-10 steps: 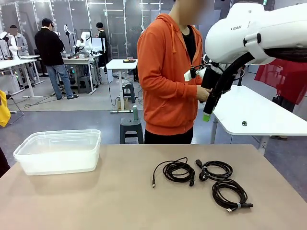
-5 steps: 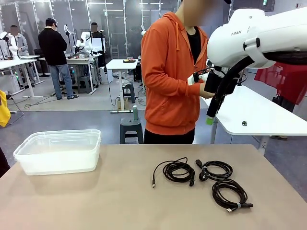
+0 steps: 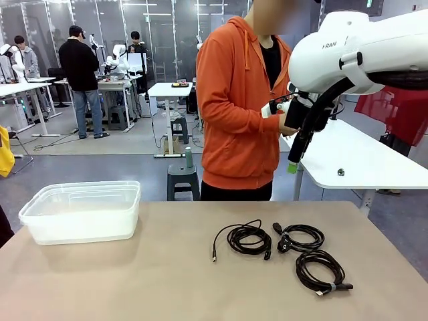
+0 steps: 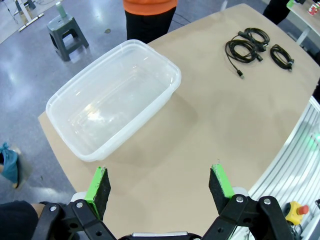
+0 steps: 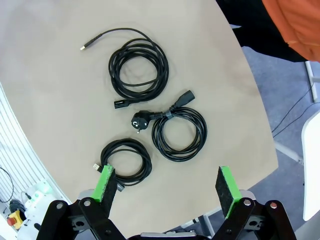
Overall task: Organize and store the cables.
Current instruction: Place the Power Cable into the Organizing box.
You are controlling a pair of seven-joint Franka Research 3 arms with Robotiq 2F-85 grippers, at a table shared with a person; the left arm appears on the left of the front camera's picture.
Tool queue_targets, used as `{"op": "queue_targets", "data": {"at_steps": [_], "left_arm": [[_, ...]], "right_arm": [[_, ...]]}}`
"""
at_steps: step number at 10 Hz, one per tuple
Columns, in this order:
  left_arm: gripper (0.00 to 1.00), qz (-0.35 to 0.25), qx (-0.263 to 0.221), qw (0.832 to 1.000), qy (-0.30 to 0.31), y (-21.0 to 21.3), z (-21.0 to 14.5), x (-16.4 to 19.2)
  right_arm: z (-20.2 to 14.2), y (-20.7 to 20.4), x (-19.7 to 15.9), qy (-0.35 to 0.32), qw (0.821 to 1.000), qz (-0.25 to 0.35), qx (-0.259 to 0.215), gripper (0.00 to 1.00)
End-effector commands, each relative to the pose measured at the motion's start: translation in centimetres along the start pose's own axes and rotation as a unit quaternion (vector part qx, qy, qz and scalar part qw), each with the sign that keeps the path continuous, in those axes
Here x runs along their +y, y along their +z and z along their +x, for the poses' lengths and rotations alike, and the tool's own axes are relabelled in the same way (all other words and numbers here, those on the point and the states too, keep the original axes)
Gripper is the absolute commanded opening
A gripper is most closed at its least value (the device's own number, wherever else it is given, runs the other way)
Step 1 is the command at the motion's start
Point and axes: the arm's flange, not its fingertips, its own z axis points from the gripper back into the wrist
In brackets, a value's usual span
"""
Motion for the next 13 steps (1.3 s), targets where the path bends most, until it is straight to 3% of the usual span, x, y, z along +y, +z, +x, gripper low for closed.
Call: {"op": "queue_targets", "data": {"at_steps": [1,3,4,6,9,13], "left_arm": [[1.00,-0.004,0.000,1.000,-0.006,0.0,-0.1,-0.1],[1.00,-0.004,0.000,1.000,-0.006,0.0,-0.1,-0.1],[1.00,-0.004,0.000,1.000,-0.006,0.0,-0.1,-0.1],[1.00,-0.004,0.000,1.000,-0.006,0.0,-0.1,-0.1],[1.00,-0.004,0.000,1.000,-0.006,0.0,-0.1,-0.1],[1.00,-0.004,0.000,1.000,-0.006,0.0,-0.1,-0.1]], "right_arm": [[-0.1,0.0,0.1,-0.001,1.000,-0.001,0.000,1.00],[0.0,0.0,0.0,0.000,1.000,0.000,0.000,1.00],[0.3,-1.5,-0.5,-0.003,1.000,-0.014,-0.010,1.00],[-0.3,-3.9,-0.7,0.007,0.999,0.033,-0.007,1.00],[-1.1,-7.2,-0.9,-0.007,0.998,0.054,0.009,1.00],[-1.6,-11.4,-0.9,-0.023,0.998,0.054,0.007,1.00]]}}
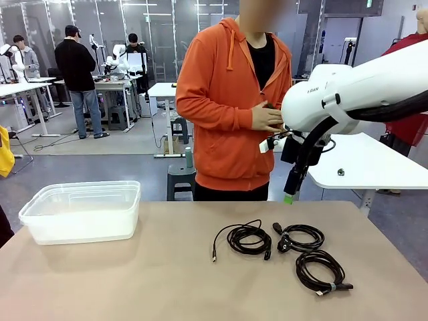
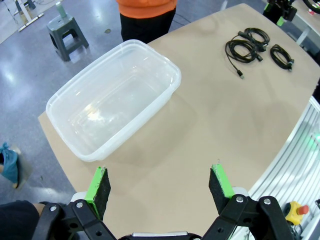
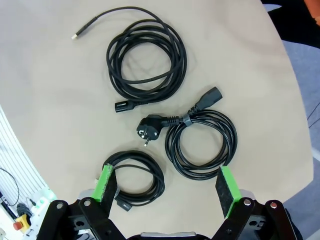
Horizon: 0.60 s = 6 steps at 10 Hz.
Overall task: Organize and store the cables.
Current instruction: Place the Power Cable into the Organizing box.
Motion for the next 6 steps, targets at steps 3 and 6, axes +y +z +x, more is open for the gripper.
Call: {"op": "queue_targets", "data": {"at_steps": [3,6], "left_arm": [[1.00,-0.004,0.000,1.000,-0.006,0.0,-0.1,-0.1],[1.00,-0.004,0.000,1.000,-0.006,0.0,-0.1,-0.1]], "right_arm": [[0.0,-2.8,-0.8,0.003,1.000,0.005,-0.011,1.00],[0.4,-3.6,-1.1,-0.003,1.000,0.003,0.000,1.00]]}}
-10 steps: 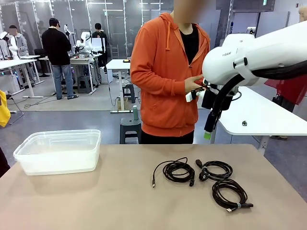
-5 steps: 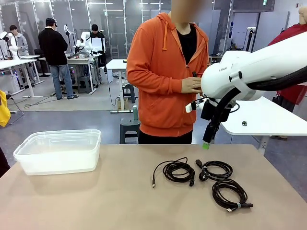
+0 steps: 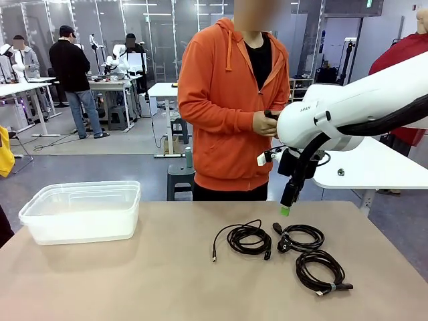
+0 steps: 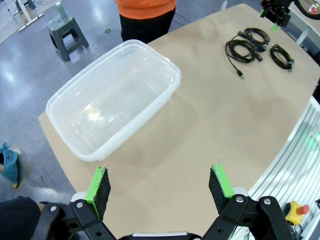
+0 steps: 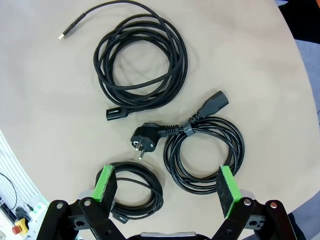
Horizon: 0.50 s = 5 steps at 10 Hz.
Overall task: Organize and store the cables.
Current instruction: Place the Power Cable into the Organizing box.
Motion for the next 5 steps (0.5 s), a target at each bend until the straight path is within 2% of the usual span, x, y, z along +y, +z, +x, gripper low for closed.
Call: {"op": "queue_targets", "data": {"at_steps": [1,3,5], "left_arm": [[1.00,-0.004,0.000,1.000,-0.006,0.01,-0.11,-0.14],[1.00,-0.004,0.000,1.000,-0.006,0.01,-0.11,-0.14],[1.00,-0.004,0.000,1.000,-0.006,0.01,-0.11,-0.14]], "right_arm": [[0.23,0.05,-0.41,-0.008,1.000,-0.004,-0.004,1.00],[0.17,-0.37,-0.44,-0.035,0.999,-0.010,0.005,1.00],[0.47,-0.77,-0.32,-0.138,0.990,-0.025,-0.005,1.00]]}}
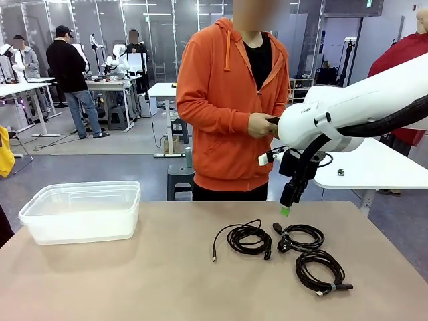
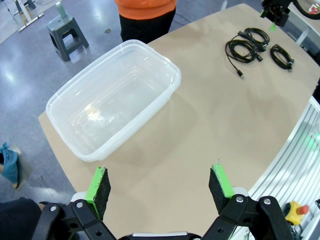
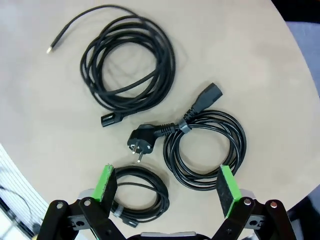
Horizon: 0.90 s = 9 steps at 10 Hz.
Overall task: Organize and store the cables.
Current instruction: Place the Power Cable into the Organizing box.
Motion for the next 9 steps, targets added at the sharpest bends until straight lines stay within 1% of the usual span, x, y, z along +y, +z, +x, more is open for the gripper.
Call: {"op": "queue_targets", "data": {"at_steps": [1,4,5,6,8,9], "left_arm": [[1.00,-0.004,0.000,1.000,-0.006,0.0,-0.1,-0.1],[1.00,-0.004,0.000,1.000,-0.006,0.0,-0.1,-0.1],[1.00,-0.004,0.000,1.000,-0.006,0.0,-0.1,-0.1],[1.00,-0.004,0.000,1.000,-0.006,0.0,-0.1,-0.1],[1.00,-0.004,0.000,1.000,-0.006,0.0,-0.1,-0.1],[1.00,-0.004,0.000,1.000,-0.006,0.0,-0.1,-0.1]], "right_arm": [[0.7,-0.9,0.1,-0.095,0.995,-0.033,-0.011,1.00],[0.8,-1.7,-0.2,-0.183,0.982,-0.048,-0.018,1.00],[0.8,-1.8,-0.5,-0.215,0.976,-0.042,-0.013,1.00],[0.8,-1.8,-0.7,-0.233,0.972,-0.033,-0.012,1.00],[0.6,-1.7,-1.3,-0.293,0.955,-0.028,-0.023,1.00],[0.7,-1.9,-1.2,-0.315,0.949,-0.028,-0.021,1.00]]}}
